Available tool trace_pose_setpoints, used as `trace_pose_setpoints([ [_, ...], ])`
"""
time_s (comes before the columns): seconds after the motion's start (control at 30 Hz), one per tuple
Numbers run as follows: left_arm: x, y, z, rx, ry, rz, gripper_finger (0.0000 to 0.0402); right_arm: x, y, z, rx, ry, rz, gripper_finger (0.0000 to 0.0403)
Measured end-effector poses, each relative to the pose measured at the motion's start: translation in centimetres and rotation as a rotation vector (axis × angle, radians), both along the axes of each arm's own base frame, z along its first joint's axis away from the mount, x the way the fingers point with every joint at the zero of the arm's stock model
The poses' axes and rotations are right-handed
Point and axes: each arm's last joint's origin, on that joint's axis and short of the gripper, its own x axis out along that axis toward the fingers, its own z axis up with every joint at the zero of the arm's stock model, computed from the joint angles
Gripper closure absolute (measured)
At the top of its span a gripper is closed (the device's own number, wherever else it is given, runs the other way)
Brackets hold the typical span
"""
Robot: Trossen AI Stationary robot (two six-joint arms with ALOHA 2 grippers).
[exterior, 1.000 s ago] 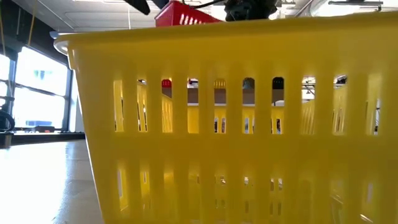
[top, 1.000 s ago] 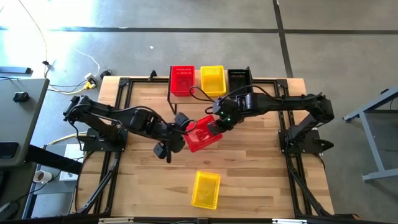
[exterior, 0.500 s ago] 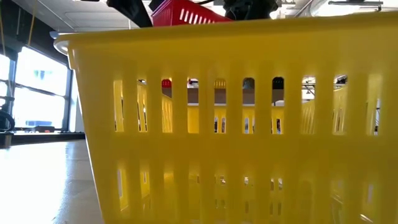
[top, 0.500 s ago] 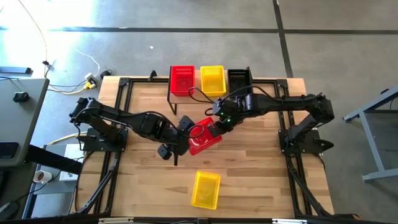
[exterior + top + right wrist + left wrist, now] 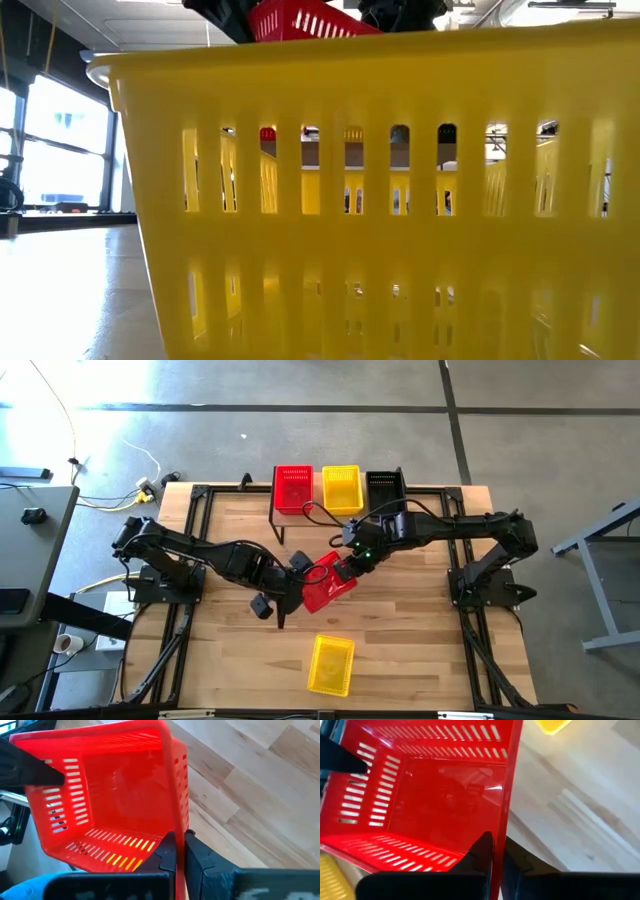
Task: Stack baskets on shelf by color
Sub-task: Stack the red bin on top of the other red bins on the shelf
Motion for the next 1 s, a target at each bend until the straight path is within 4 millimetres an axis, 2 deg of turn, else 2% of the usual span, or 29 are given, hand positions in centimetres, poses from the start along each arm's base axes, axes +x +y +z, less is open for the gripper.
trace_pose_setpoints([
  [0.2, -0.1, 0.0, 0.0, -0.024, 0.007, -0.004, 0.0398, 0.0, -0.1, 0.0, -0.036, 0.000, -0.027, 0.0385],
  [0.47, -0.3, 0.2, -0.1, -0.001, 0.035, -0.003, 0.0401, 0.0, -0.6, 0.1, -0.061, -0.005, -0.063, 0.0290],
  [0.57, -0.5, 0.2, -0.1, 0.020, 0.051, 0.002, 0.0401, -0.4, -1.1, 0.6, -0.077, -0.020, -0.112, 0.0268],
  [0.8, -0.7, 1.0, 0.1, 0.031, 0.049, 0.041, 0.0401, -1.9, -1.8, 2.6, -0.164, -0.091, -0.184, 0.0257],
  [1.0, -1.0, 2.9, 0.6, -0.030, 0.039, 0.100, 0.0401, -3.5, -2.1, 4.6, -0.258, -0.162, -0.227, 0.0258],
])
